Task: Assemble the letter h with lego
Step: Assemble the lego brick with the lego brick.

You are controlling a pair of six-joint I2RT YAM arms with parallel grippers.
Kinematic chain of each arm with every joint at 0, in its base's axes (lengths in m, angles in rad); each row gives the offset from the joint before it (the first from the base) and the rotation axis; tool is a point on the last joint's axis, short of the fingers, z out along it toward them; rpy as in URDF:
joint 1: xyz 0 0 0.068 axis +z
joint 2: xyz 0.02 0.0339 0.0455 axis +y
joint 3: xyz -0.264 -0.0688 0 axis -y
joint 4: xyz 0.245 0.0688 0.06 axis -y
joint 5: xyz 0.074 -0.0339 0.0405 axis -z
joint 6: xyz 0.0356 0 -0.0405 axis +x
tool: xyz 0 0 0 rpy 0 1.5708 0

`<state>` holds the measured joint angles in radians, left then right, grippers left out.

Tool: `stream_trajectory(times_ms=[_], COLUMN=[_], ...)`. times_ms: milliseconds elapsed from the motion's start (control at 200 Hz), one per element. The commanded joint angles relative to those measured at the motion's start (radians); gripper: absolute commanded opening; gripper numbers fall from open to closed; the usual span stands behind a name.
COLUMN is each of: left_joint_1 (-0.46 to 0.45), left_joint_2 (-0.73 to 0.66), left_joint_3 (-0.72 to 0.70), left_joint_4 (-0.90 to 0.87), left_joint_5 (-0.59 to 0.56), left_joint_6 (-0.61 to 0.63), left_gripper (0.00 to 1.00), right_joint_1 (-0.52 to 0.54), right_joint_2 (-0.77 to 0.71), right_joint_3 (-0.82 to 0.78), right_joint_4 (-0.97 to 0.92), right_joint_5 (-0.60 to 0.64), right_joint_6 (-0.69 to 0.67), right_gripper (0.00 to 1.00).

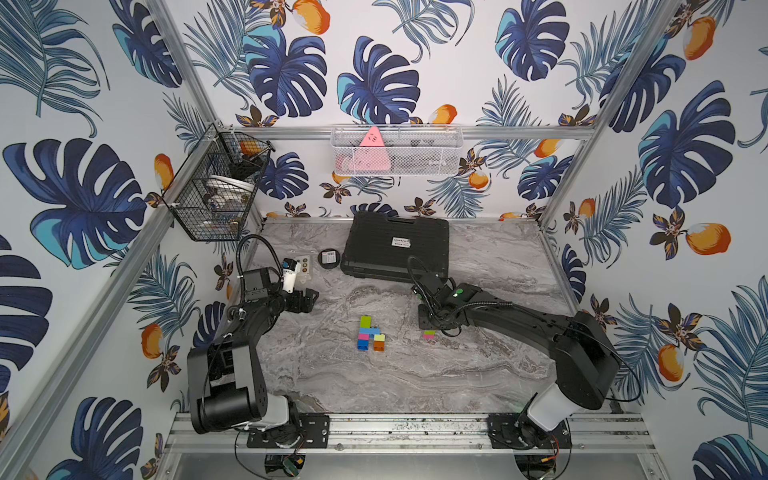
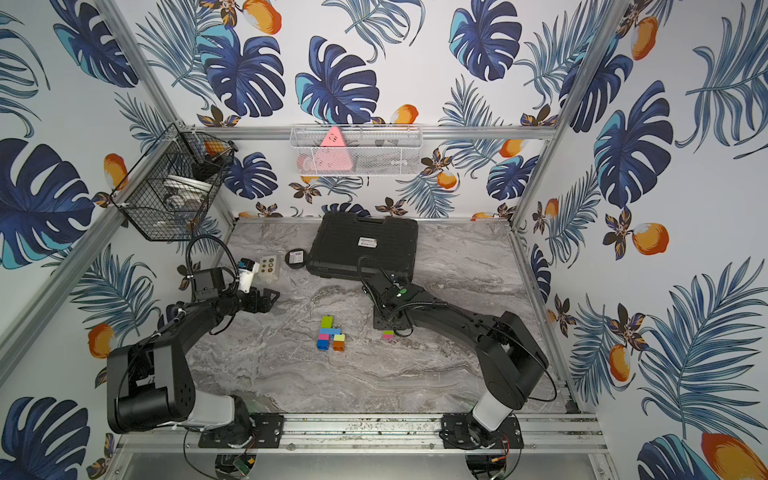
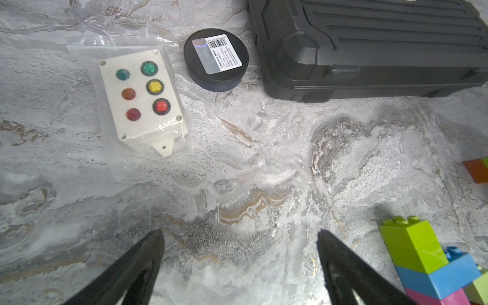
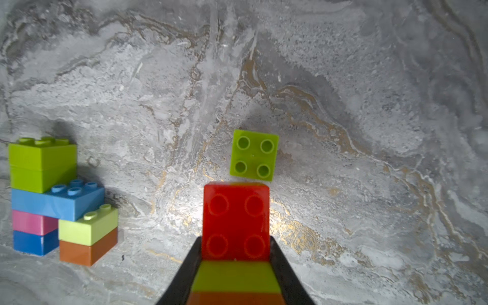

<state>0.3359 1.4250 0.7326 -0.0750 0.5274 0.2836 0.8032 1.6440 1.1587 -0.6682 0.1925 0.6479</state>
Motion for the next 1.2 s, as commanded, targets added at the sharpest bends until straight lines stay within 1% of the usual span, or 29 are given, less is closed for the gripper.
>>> stream_trajectory(times_ms=[0,185,471,867,1052,1197], left_joint_1=[0.003,0.006,0.010,0.021,0.026,0.029], left_joint_2=[0.000,0.003,0.003,0.006,0.006,0.006], left_joint_3=[0.005,0.008,0.008,0.008,0.008,0.008], left_joint_4=[0.020,0.019,0.018,0.020,0.021,0.023], left_joint_5=[0.020,0.024,0.029,0.042,0.046,0.049], left_joint_6=[-0.007,-0.009,-0.010,-0.014,-0.014,-0.016], left_gripper=[0.95,0.95,0.95,0.95,0.95,0.96], right_joint_1=[0.001,-0.002,-0.014,-0.013,-0.013,-0.013], right_joint_2=[0.000,0.042,0.056,0.066,0.070,0.061], right_joint_3=[0.006,0.011,-0.005,-0.016,-0.017,-0.019], right_joint_4=[-0.012,-0.011,0.002,0.027,0.021,0.018], right_joint_5=[0.019,0.036,0.041,-0.009,-0.008,-0.001], right_joint_6=[0.019,0.030,0.045,0.066,0.072,0.082], right_gripper=[0.07,0.07,0.07,0.08,0.12,0.21])
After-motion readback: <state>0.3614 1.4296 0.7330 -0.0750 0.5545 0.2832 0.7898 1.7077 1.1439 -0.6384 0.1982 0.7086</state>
